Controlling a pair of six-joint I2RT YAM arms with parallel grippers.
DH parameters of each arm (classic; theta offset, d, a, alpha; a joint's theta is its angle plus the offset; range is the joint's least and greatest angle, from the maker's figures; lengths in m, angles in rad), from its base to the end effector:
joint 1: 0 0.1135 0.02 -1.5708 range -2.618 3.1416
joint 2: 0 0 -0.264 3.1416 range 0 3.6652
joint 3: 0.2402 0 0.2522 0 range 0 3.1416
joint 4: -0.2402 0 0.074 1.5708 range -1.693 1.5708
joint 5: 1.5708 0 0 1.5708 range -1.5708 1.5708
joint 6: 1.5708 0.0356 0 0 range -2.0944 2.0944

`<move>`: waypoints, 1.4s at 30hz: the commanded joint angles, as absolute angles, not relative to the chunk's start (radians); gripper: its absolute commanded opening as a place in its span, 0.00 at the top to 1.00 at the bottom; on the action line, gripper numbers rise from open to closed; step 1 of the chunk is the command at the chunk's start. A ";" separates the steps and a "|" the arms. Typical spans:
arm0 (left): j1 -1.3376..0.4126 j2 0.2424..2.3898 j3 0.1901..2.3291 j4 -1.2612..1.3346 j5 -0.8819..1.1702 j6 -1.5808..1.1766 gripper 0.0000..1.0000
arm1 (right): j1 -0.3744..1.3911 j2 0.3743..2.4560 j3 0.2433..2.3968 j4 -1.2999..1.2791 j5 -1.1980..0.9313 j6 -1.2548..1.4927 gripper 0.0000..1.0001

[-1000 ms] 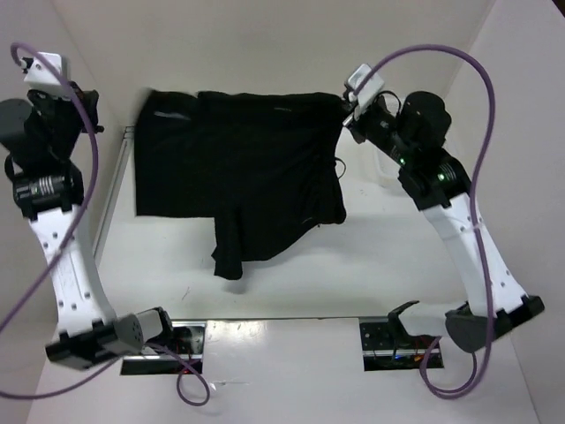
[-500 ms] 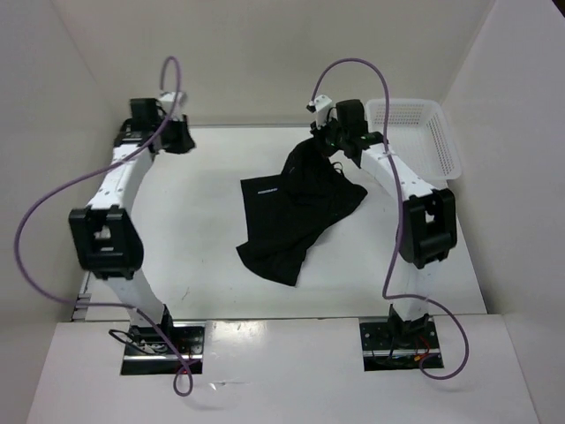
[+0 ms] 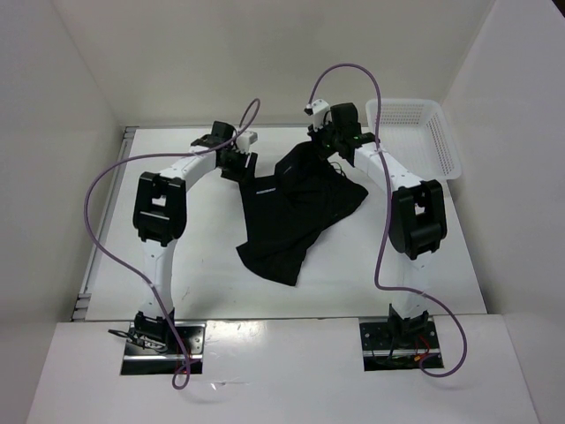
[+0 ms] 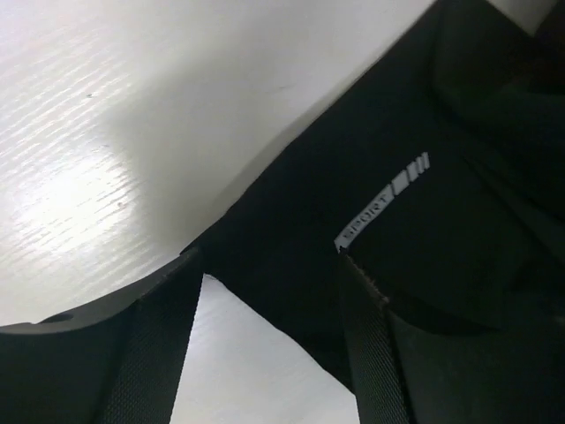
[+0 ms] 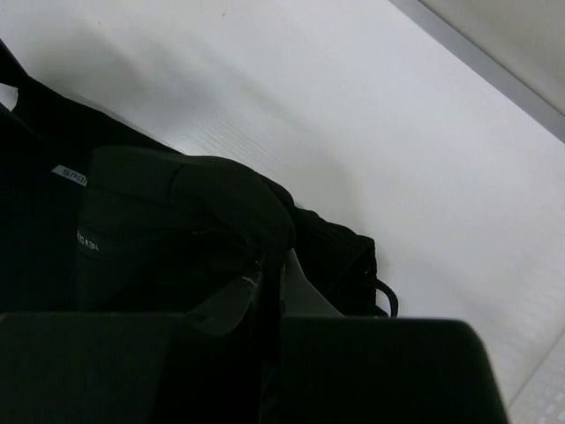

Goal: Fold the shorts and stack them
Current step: Flatten the shorts out

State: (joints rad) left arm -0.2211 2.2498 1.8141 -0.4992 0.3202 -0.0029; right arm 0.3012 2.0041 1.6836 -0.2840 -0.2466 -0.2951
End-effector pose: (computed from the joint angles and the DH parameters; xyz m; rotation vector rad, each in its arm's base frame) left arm 0.4826 -0.1200 0.1832 0.4046 2.4726 -0.4935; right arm 0.4477 0.1482 0.2712 -0.7696 2.0258 0.2714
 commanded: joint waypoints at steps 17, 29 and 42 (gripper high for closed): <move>-0.270 2.295 1.706 -0.390 0.236 0.000 1.00 | 0.291 1.953 1.697 -0.226 -0.169 -0.325 1.00; -0.031 2.238 1.908 -0.357 0.008 0.000 1.00 | 0.291 1.957 1.646 -0.106 0.056 -0.305 1.00; -0.071 2.318 2.157 -0.327 -0.064 0.000 0.49 | 0.291 2.195 1.930 -0.055 0.308 -0.204 0.00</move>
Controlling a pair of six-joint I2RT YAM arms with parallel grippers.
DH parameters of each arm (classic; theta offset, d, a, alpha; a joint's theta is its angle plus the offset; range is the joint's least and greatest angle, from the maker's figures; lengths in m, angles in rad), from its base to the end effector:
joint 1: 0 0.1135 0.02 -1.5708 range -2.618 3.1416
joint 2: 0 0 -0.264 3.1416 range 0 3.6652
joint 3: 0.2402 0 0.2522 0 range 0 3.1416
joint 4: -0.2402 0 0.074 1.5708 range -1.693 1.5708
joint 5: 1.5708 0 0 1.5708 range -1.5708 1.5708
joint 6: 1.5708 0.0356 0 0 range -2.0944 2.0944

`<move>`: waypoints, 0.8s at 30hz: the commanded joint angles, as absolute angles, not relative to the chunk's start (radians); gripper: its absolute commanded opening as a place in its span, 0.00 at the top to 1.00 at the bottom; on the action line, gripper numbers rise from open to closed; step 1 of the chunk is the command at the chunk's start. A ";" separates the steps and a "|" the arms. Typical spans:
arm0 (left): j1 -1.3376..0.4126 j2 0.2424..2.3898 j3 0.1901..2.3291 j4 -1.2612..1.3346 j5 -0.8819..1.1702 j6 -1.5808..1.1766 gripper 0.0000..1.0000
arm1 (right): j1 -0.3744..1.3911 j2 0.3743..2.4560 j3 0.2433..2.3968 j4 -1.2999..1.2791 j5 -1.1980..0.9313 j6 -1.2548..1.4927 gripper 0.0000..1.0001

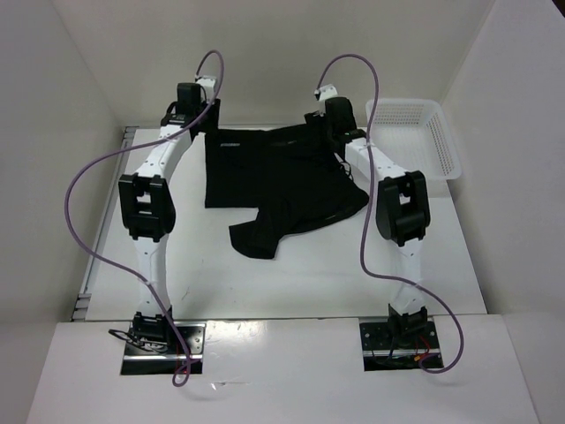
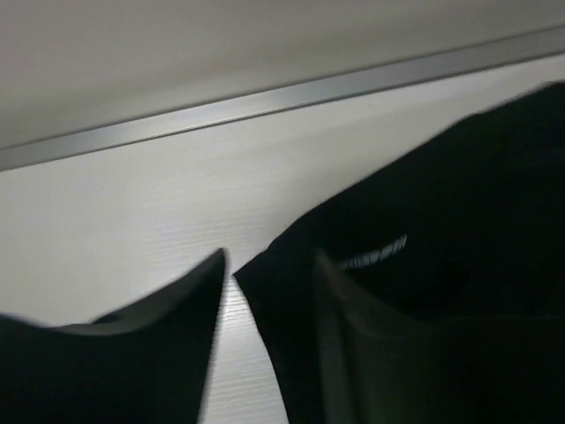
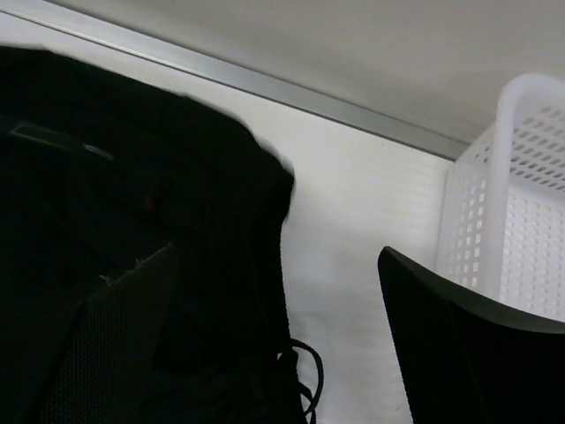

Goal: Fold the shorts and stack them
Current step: Flatten the shorts out

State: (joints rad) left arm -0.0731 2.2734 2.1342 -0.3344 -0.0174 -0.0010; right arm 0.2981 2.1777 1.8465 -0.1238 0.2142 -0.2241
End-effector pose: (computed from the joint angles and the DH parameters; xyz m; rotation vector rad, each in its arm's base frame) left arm 0.5377 -0.0388 0.2904 0.0628 2.0435 -0.0285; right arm 0.4988 0.1453 0.2596 -0.3894 1.9808 -0.1699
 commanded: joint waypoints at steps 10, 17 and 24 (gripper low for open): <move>-0.150 1.979 1.958 -0.655 0.242 0.000 0.28 | 0.291 1.863 1.723 -0.210 0.093 -0.282 0.02; -0.345 1.819 1.494 -0.848 0.402 0.000 0.32 | 0.291 1.586 1.229 -0.334 0.026 -0.278 0.30; -0.413 1.936 1.477 -0.838 0.419 0.000 0.32 | 0.291 1.514 1.076 -0.324 0.104 -0.190 0.30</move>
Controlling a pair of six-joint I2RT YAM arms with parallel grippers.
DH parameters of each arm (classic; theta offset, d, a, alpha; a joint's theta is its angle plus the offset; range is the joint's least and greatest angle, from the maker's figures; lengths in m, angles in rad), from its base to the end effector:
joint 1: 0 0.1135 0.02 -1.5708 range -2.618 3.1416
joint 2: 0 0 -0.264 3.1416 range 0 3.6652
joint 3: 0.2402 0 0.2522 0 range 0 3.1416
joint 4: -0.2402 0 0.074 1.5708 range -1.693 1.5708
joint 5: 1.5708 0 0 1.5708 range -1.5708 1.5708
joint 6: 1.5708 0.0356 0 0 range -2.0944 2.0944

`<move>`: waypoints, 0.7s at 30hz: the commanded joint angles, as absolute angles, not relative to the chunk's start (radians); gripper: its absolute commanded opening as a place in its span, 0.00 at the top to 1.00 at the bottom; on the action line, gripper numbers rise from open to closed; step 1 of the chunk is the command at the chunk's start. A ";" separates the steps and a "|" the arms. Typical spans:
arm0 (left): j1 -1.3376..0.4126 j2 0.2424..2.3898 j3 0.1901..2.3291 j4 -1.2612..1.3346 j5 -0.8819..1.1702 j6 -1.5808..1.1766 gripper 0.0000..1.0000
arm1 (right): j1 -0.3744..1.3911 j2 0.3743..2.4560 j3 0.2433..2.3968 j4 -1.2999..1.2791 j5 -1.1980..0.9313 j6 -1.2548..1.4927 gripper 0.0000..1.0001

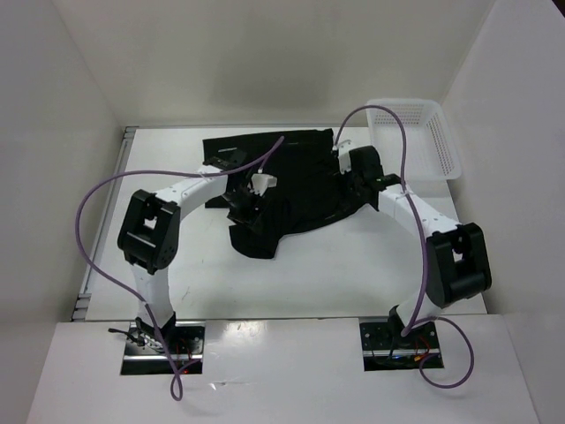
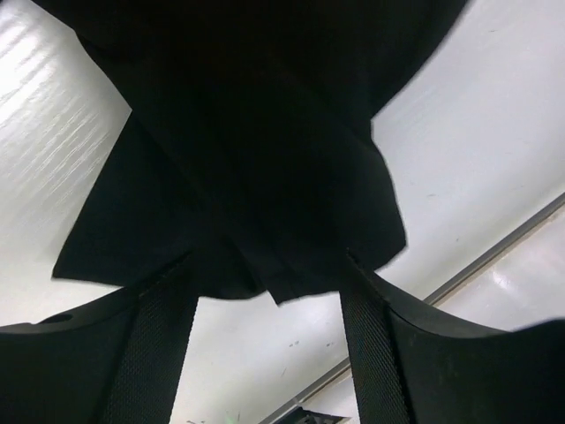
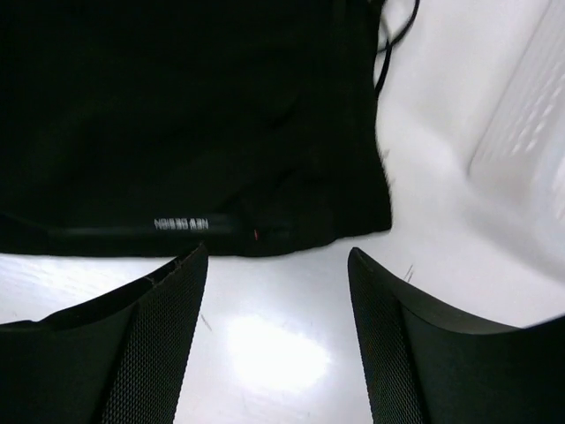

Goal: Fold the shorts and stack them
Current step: Flatten the shorts out

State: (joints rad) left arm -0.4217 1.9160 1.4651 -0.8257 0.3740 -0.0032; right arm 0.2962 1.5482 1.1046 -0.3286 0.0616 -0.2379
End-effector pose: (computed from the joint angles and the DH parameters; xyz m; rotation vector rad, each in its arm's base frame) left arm 0.3478 -0.1703 0.2066 0.6749 2.7905 -0.6205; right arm 0.3254 0.0970 0.2501 -0.5885 2.2664 -0.0433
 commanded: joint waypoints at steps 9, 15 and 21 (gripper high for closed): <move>-0.431 2.000 1.525 -0.799 0.426 0.000 0.26 | 0.163 1.641 1.115 -0.279 0.143 -0.014 0.24; -0.431 2.029 1.541 -0.831 0.430 0.000 0.47 | 0.153 1.719 1.094 -0.246 0.156 0.029 0.20; -0.422 2.069 1.574 -0.873 0.448 0.000 0.87 | 0.153 1.763 1.103 -0.207 0.147 0.063 0.18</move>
State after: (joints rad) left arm -0.4267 2.0586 1.5402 -0.8341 0.4110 -0.0044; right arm 0.1524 1.7500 1.0817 -0.2813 0.1387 0.0204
